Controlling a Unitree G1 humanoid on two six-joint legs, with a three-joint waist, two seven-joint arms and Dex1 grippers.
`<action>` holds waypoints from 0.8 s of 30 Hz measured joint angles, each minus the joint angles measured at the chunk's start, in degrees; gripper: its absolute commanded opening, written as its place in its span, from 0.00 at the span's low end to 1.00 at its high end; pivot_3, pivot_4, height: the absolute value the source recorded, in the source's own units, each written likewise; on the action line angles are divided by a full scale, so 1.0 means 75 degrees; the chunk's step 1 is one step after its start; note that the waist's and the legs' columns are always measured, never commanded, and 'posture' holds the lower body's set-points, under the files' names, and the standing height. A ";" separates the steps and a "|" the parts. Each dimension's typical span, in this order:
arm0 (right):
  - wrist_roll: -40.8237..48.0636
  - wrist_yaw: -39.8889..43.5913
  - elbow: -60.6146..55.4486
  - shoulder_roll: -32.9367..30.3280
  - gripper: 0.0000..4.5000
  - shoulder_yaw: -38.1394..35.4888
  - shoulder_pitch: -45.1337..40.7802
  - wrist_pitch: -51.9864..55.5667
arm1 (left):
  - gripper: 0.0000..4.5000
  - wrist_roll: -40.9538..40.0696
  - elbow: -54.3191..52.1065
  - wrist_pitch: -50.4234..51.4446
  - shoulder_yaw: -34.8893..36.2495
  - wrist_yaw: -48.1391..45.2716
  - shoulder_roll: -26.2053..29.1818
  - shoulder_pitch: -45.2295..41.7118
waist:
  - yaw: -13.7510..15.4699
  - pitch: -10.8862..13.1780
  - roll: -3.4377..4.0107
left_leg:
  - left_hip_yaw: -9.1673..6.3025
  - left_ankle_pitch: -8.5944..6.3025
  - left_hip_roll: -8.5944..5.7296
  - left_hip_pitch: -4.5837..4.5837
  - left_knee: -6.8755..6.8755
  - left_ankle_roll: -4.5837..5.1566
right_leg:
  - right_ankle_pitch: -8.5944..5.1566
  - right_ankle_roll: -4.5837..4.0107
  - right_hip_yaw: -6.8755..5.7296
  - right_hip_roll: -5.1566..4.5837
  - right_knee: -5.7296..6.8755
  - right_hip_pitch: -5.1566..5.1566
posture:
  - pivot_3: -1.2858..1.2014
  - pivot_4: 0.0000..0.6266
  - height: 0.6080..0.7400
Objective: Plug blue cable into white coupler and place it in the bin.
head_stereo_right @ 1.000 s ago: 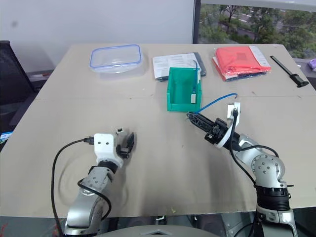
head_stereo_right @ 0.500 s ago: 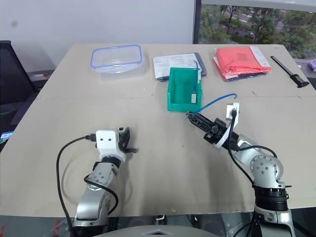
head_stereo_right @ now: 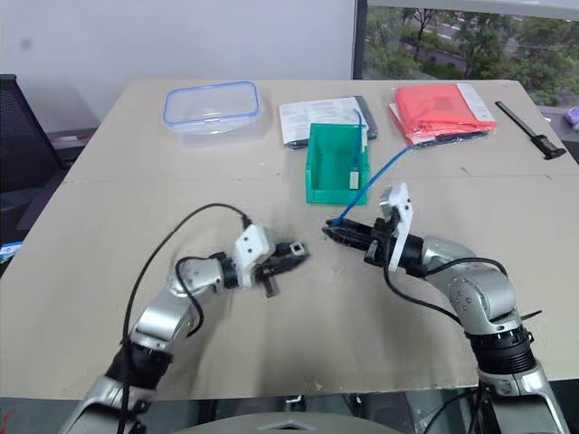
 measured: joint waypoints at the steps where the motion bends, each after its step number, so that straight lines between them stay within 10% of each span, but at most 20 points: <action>1: -0.0250 0.0154 0.0022 -0.0061 0.00 0.0124 -0.0066 -0.0175 | 0.13 -0.0001 0.0326 -0.0151 -0.0100 -0.0407 -0.0002 -0.0261 | 0.0005 0.0000 0.0000 | -0.0002 0.0000 0.0000 -0.0001 0.0000 0.0000 | 0.0000 0.0001 -0.0003 0.0004 0.0000 0.0001 | 0.52 0.24 0.97; 13: -0.1889 0.0965 0.0636 -0.0006 0.00 0.0874 -0.0375 -0.1384 | 0.13 0.0254 0.4119 -0.2305 -0.0524 -0.2840 -0.0888 -0.2508 | 0.0029 -0.0001 -0.0002 | -0.0030 -0.0005 -0.0003 -0.0003 0.0062 0.0011 | 0.0002 0.0008 -0.0036 -0.0002 0.0004 0.0040 | 0.52 0.24 0.97; 24: -0.2712 0.1297 0.1336 0.0147 0.00 0.1127 -0.0525 -0.2304 | 0.13 0.0301 0.4584 -0.2605 -0.0395 -0.3150 -0.1067 -0.2669 | 0.0045 -0.0004 -0.0002 | -0.0039 -0.0013 -0.0010 -0.0005 0.0076 0.0024 | 0.0005 0.0012 -0.0053 -0.0018 0.0006 0.0052 | 0.52 0.24 0.97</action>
